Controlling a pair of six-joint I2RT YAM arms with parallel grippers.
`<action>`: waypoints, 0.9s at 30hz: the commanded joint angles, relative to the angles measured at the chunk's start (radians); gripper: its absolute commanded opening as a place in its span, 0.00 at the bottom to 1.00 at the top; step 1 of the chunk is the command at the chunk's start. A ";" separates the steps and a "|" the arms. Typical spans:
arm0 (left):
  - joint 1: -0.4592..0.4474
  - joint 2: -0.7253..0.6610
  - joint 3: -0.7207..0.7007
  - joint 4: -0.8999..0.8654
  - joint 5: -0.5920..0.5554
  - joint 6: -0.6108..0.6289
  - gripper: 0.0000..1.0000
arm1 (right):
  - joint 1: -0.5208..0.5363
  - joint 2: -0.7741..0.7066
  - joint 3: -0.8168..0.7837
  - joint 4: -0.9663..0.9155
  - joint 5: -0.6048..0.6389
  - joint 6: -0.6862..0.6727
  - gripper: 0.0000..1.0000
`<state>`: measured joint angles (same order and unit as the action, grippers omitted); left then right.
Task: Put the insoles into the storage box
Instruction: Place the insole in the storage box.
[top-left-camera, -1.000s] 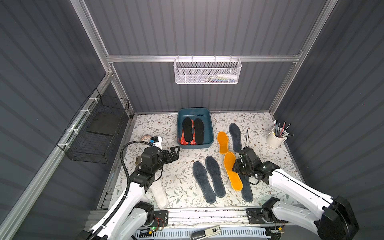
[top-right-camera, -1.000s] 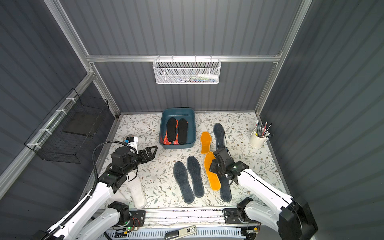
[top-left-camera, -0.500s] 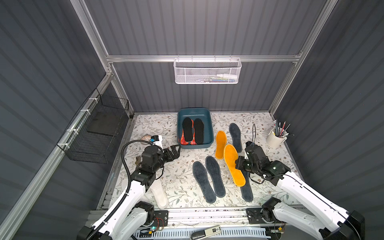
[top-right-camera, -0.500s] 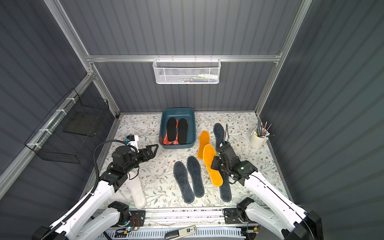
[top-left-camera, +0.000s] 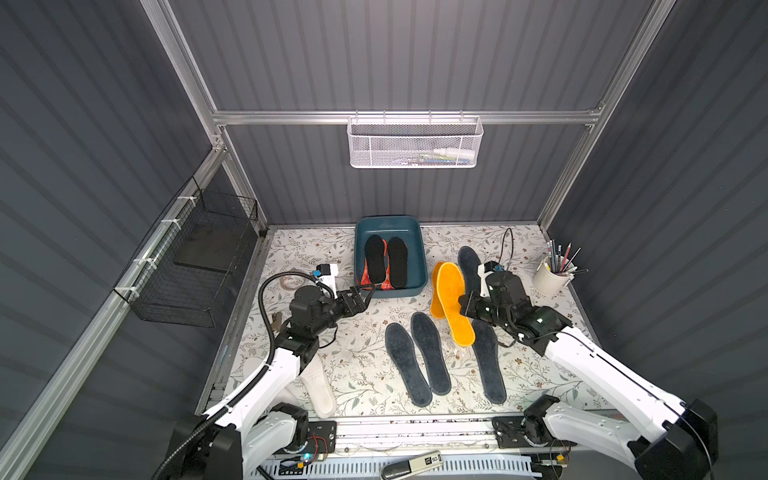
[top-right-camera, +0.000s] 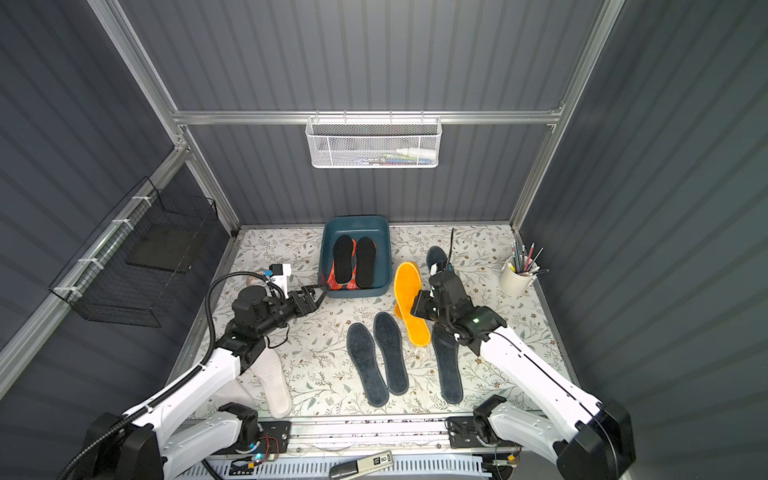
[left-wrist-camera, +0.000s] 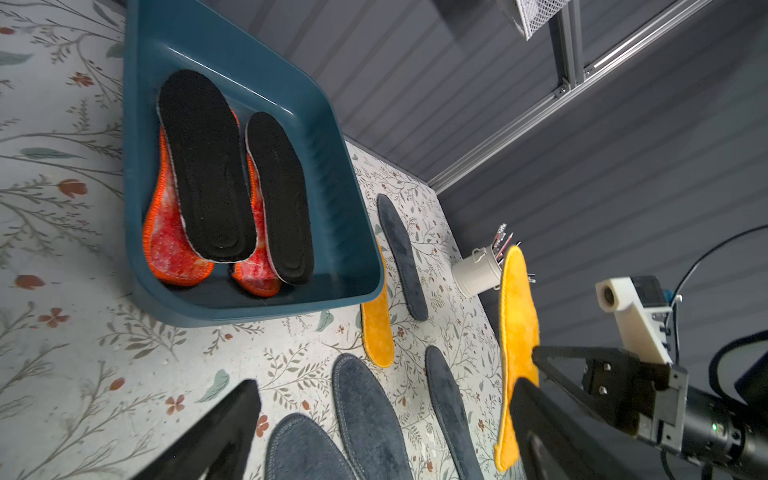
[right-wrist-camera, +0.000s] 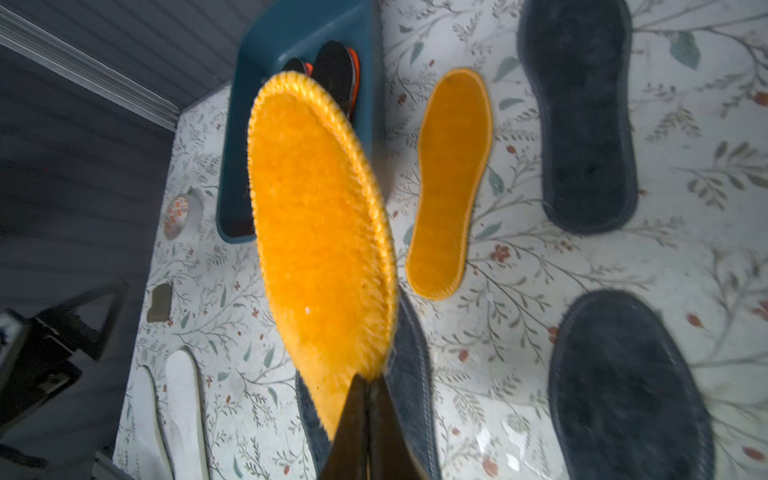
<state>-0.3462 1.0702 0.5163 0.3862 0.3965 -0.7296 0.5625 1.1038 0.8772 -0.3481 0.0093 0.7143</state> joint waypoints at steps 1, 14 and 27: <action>-0.014 0.035 -0.001 0.108 0.070 -0.030 0.94 | 0.014 0.089 0.055 0.144 -0.039 0.003 0.00; -0.101 0.208 0.078 0.214 0.090 -0.037 0.90 | 0.081 0.366 0.245 0.335 -0.180 0.020 0.00; -0.112 0.287 0.111 0.311 0.093 -0.070 0.64 | 0.130 0.421 0.244 0.381 -0.276 0.062 0.00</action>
<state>-0.4530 1.3499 0.5961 0.6483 0.4732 -0.8001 0.6849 1.5261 1.1130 0.0029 -0.2424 0.7635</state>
